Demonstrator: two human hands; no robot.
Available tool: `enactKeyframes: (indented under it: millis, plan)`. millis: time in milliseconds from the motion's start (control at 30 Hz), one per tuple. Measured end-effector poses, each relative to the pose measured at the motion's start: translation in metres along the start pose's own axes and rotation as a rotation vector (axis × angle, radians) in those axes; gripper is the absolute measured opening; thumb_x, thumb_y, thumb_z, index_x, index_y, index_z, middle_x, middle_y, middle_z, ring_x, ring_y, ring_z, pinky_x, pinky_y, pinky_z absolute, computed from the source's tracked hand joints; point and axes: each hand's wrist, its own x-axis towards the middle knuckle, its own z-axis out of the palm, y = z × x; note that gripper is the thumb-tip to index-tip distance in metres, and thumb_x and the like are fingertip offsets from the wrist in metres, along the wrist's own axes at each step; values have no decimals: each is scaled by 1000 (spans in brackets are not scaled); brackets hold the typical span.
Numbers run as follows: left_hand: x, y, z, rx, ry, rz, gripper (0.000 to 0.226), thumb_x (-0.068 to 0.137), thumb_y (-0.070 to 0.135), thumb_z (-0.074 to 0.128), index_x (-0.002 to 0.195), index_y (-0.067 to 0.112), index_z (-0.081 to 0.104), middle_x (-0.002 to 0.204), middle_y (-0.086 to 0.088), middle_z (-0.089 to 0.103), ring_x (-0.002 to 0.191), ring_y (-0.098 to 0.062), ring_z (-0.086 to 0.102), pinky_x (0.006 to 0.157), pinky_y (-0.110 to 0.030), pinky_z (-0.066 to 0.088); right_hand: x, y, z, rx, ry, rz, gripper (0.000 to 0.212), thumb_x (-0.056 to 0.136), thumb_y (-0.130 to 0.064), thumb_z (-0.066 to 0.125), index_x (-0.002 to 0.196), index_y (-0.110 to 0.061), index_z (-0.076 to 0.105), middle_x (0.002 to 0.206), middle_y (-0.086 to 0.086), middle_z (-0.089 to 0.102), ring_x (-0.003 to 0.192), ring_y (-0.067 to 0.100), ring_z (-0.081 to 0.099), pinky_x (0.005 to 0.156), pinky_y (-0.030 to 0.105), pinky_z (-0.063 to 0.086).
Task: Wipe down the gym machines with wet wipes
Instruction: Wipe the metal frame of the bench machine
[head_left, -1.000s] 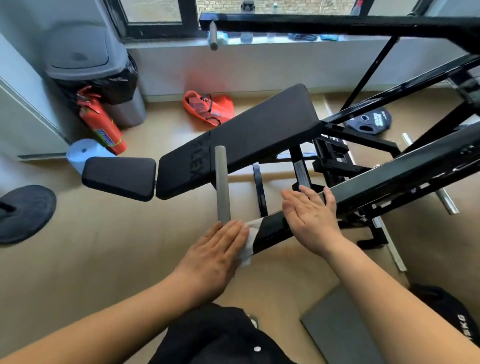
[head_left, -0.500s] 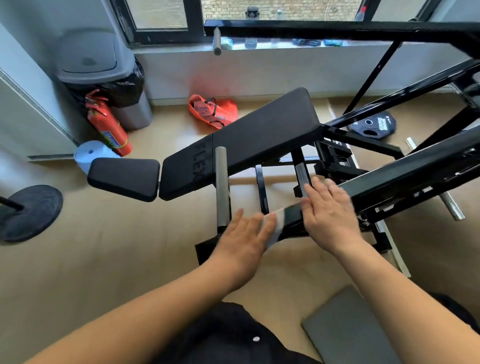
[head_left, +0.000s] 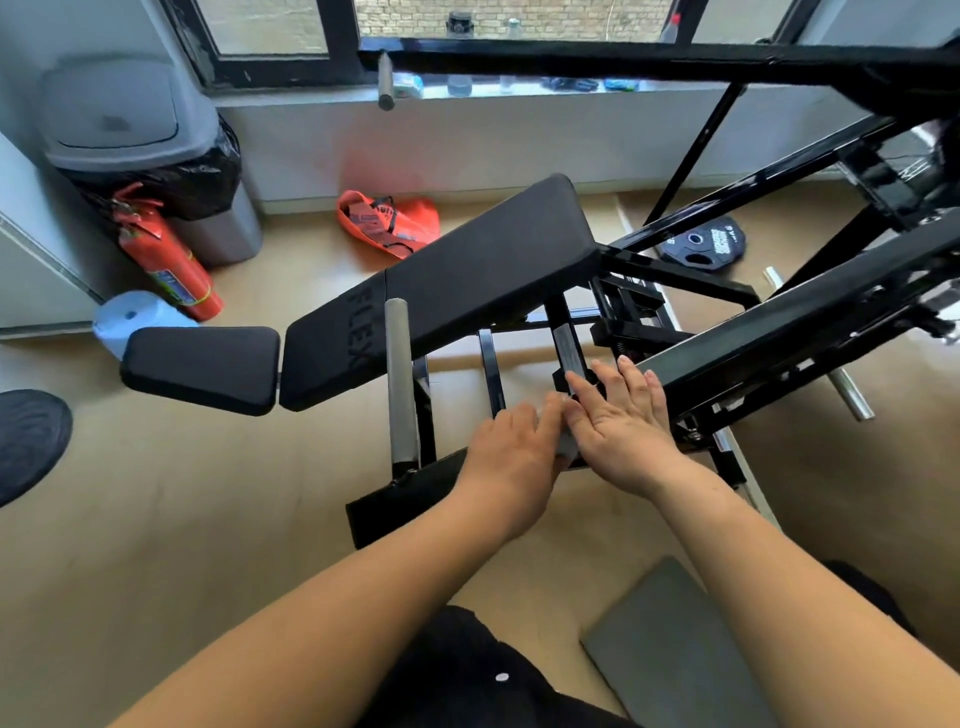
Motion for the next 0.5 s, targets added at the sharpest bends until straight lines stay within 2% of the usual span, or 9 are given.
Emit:
enactKeyframes:
  millis: [33,100,133,200,300,367,400,467,500]
  plan:
    - [-12,-7,0,68,12,35,76,101,32,53,159,19,6,140,-9,42,121,-28,46,110,-43,37,0,0,0,1,-4,1,59,107,-56,16,164,-38,16,173,-5,-4,155,16,-24,123,42,-23]
    - [-39,-27,-1,197,-24,49,91,95,17,54,158,15,-11,151,-13,23,141,-33,28,128,-49,8,1,0,-1,9,-23,4,59,107,-56,14,164,-38,13,173,-5,-8,154,16,-27,122,43,-24]
    - [-52,-36,-2,249,-61,49,93,94,14,52,156,15,-18,153,-14,15,146,-35,19,128,-50,-5,1,0,-1,12,-35,5,59,107,-56,13,164,-39,12,172,-5,-10,154,16,-29,122,43,-24]
    - [-61,-47,-5,305,-111,64,94,95,14,49,154,15,-24,153,-14,11,149,-36,13,126,-50,-12,2,-1,-2,-5,-45,11,60,107,-56,12,164,-39,9,172,-4,-13,153,16,-30,122,43,-24]
    - [-27,-30,-4,225,-121,87,89,100,25,53,157,14,-14,147,-16,33,138,-34,35,128,-51,9,2,-2,-3,-13,-61,26,59,107,-57,11,164,-40,8,172,-3,-13,154,16,-29,123,43,-23]
    - [9,-10,0,87,-93,115,78,103,43,48,160,14,4,138,-12,49,121,-31,50,115,-46,34,2,-3,-4,30,-62,45,59,108,-56,9,164,-39,8,172,-5,-12,153,13,-29,123,41,-24]
    - [26,-3,3,48,-99,123,74,103,49,44,160,14,13,133,-11,53,112,-29,52,104,-43,40,2,-3,-4,62,-60,58,60,108,-55,7,165,-37,8,173,-7,-11,153,11,-29,122,40,-24]
    - [40,0,10,53,-97,151,69,104,52,39,158,13,21,129,-12,55,106,-28,52,94,-41,42,2,-4,-6,102,-59,69,60,108,-54,5,165,-34,6,173,-8,-9,153,9,-29,122,38,-24]
    - [37,-3,9,66,-88,164,68,105,50,38,158,13,19,130,-12,53,109,-28,51,98,-41,41,2,-5,-6,103,-62,69,60,108,-54,4,165,-34,5,173,-8,-9,153,8,-29,122,38,-24]
